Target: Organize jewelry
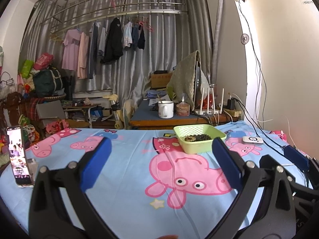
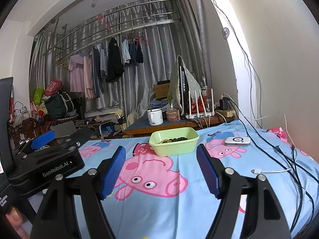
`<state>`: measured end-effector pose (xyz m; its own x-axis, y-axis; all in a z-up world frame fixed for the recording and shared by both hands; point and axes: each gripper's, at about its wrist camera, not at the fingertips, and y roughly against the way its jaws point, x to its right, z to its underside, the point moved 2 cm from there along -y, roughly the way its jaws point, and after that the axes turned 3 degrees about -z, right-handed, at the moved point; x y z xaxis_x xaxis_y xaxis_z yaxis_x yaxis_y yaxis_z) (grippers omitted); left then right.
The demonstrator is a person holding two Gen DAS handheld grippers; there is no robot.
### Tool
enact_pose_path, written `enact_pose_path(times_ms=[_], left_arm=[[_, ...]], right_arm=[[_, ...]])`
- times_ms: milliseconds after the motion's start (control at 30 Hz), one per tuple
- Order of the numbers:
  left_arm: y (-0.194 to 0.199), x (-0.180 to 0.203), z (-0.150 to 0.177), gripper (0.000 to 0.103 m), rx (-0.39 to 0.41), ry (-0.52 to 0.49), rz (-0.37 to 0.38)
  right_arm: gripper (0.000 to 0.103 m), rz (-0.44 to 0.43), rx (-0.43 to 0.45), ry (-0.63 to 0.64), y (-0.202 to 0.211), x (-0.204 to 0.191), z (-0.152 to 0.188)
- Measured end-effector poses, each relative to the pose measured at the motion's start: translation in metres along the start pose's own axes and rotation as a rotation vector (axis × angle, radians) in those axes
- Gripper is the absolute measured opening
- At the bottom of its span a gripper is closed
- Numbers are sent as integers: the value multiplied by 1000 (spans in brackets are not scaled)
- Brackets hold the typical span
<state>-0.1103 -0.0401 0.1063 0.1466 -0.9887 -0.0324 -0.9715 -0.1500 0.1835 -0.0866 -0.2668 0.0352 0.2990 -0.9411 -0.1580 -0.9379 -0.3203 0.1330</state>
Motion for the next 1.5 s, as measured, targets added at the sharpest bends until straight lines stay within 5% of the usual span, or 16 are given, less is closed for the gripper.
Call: enact_pose_path(times_ms=[1500], left_arm=[[8, -7, 8, 97, 20, -6, 5]], right_arm=[[43, -4, -9, -5, 3, -6, 10]])
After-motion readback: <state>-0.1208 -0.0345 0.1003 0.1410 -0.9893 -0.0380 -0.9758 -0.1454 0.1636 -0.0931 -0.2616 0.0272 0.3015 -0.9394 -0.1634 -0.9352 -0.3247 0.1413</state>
